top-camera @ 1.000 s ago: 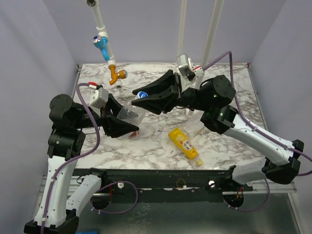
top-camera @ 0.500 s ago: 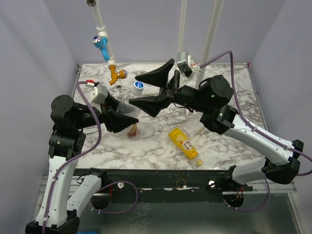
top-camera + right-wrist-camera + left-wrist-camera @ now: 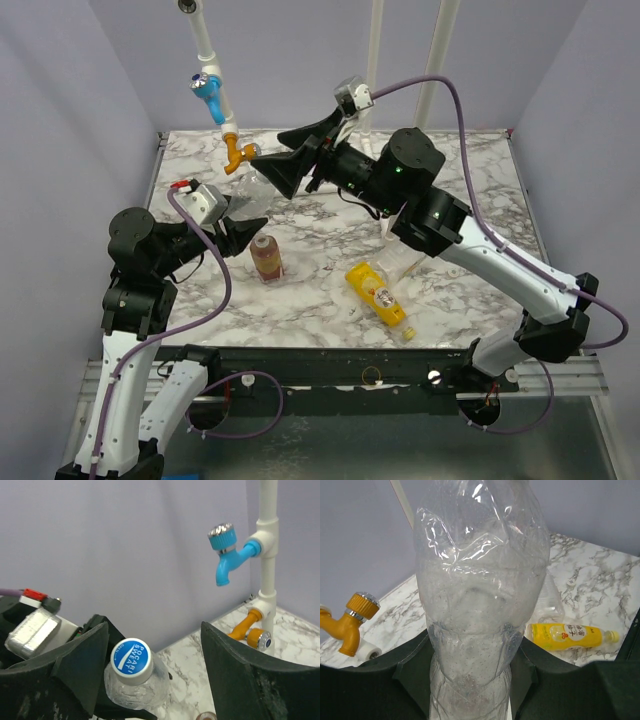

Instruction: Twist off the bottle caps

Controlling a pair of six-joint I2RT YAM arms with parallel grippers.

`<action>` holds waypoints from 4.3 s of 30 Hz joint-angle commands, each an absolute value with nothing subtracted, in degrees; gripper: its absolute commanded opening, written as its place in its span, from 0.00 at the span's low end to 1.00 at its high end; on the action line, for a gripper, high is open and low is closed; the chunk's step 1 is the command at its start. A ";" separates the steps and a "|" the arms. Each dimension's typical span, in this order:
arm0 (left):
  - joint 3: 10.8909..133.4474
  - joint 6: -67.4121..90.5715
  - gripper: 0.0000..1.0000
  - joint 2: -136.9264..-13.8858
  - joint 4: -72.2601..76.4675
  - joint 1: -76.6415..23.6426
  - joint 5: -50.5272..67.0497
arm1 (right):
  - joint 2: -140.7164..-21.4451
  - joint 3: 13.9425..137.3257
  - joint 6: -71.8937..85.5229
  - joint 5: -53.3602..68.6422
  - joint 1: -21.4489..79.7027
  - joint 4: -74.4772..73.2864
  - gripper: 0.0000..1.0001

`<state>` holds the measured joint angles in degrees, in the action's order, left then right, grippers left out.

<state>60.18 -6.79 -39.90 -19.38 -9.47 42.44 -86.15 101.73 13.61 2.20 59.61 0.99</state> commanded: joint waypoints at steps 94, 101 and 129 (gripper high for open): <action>58.75 -5.71 0.00 -42.48 -21.14 -9.27 48.32 | -90.07 105.11 19.44 5.66 58.76 -6.15 0.74; 59.06 -5.90 0.00 -42.19 -21.14 -9.23 48.00 | -88.70 101.65 19.81 3.78 58.71 -3.54 0.59; 66.83 21.93 0.00 -48.07 -15.20 -9.36 71.75 | -81.62 97.30 13.75 43.62 58.72 13.00 0.01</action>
